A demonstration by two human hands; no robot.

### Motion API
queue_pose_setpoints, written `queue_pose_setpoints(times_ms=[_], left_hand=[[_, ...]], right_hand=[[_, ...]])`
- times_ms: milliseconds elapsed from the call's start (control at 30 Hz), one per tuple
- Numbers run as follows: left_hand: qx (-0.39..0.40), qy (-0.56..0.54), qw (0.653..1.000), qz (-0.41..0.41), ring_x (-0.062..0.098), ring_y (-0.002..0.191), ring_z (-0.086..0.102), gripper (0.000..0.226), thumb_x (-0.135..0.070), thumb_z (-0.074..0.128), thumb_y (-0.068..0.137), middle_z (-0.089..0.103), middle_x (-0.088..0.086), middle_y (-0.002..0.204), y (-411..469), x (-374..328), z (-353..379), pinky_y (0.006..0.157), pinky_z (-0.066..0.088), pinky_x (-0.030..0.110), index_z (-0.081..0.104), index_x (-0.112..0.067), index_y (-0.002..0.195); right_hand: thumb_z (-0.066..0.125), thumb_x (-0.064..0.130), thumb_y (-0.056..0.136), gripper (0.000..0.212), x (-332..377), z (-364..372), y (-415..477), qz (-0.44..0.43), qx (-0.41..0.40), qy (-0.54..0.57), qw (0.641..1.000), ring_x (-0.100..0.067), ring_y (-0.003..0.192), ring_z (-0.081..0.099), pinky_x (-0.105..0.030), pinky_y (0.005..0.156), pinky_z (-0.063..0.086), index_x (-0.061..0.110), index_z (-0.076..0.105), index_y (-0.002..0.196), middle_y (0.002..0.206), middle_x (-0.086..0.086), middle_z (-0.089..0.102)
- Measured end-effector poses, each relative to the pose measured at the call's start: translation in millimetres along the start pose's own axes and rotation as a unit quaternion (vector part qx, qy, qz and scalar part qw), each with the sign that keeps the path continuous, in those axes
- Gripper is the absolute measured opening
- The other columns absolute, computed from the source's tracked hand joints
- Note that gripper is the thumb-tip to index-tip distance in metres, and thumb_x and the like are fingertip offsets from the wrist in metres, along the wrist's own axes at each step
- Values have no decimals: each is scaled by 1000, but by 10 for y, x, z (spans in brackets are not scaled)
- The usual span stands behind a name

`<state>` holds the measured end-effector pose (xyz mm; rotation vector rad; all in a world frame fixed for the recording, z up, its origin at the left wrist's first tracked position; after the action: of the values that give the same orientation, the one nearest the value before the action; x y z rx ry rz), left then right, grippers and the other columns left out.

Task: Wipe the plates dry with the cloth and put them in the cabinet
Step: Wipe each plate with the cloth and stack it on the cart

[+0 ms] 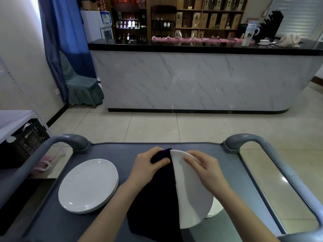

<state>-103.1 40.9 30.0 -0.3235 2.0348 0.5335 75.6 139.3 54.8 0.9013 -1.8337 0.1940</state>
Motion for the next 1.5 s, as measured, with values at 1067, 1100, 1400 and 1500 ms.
queue_pose_setpoints(times_ms=[1067,1100,1400,1500], left_hand=[[-129,-102,979,-120,8,71,65,7,-24,68,91,71,-8,78,-158,218,-161,68,52,26,66,-22,85],[-117,-91,983,-110,6,68,63,9,-23,69,91,70,-8,76,-137,205,-186,66,50,24,65,-22,83],[31,-9,998,-51,-1,64,55,14,-29,73,86,64,-14,70,58,13,-119,61,41,11,64,-32,76],[-83,-12,994,-76,-2,61,55,14,-29,72,87,65,-17,68,36,95,-206,59,43,15,63,-27,76]], right_hand=[[60,37,98,25,-358,102,-77,156,-150,133,967,-1,59,51,-17,55,40,27,68,77,66,11,61],[60,37,98,21,-338,82,-60,143,-131,116,974,1,61,53,-13,56,42,31,69,80,70,11,65],[64,36,95,24,-25,102,182,40,38,-17,998,4,62,51,-13,58,37,40,67,72,66,15,62],[65,36,95,29,-108,65,110,68,-76,49,994,-5,60,46,-20,56,35,18,65,73,63,6,55]])
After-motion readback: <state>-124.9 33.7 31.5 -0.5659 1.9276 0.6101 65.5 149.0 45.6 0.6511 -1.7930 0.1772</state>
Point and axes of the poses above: each hand's wrist, its own y-axis towards the middle knuckle, its own z-axis out of the palm, x = y × z, the point moved 4 cm from there along y, towards the middle knuckle
